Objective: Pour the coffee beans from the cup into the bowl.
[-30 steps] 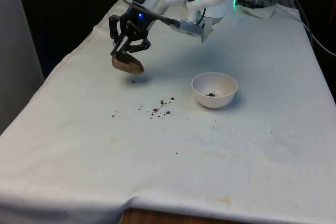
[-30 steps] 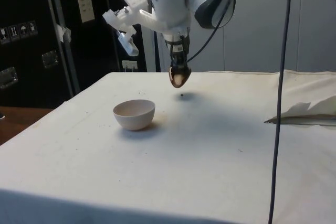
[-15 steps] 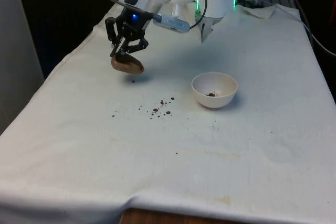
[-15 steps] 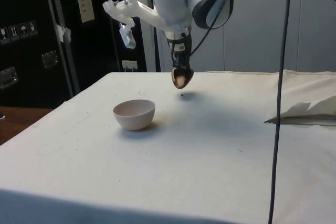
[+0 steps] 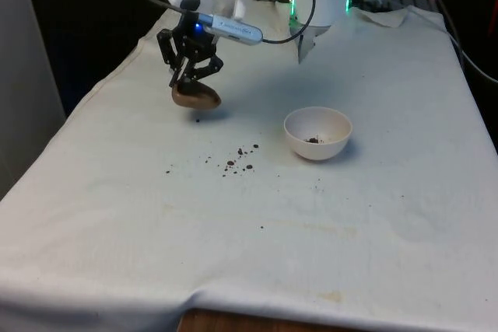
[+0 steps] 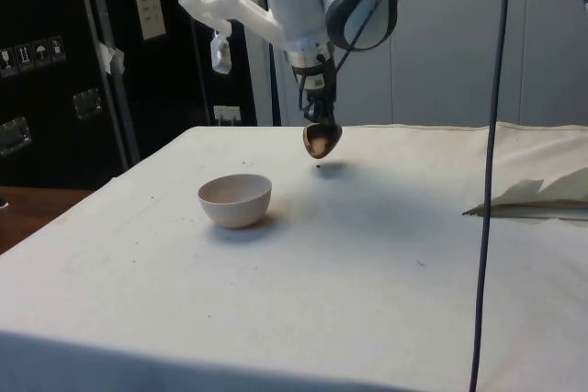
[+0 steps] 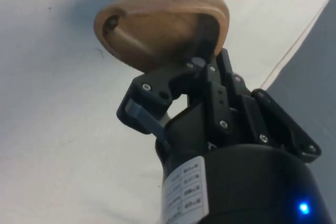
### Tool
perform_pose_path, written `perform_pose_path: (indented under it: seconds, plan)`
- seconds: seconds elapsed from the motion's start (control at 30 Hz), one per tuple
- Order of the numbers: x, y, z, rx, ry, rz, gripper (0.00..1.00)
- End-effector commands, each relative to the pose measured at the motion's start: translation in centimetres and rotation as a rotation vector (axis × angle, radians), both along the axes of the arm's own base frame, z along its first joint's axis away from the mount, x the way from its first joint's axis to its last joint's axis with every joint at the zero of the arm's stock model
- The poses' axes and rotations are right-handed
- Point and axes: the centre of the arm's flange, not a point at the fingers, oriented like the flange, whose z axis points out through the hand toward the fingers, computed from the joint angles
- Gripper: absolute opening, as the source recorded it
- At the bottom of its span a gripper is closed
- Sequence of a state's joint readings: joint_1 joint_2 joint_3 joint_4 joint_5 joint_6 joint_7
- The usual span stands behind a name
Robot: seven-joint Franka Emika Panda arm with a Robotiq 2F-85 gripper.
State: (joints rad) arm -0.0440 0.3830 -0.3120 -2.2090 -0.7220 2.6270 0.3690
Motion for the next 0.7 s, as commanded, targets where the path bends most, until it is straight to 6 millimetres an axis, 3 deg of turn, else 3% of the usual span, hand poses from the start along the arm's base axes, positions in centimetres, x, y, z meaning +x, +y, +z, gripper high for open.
perform_pose_path:
  seconds: [0.0, 0.67]
  plan:
    - [0.0, 0.0, 0.0, 0.006, 0.003, 0.0, 0.0]
    - [0.8, -1.0, -0.4, 0.139, 0.041, -0.003, 0.0]
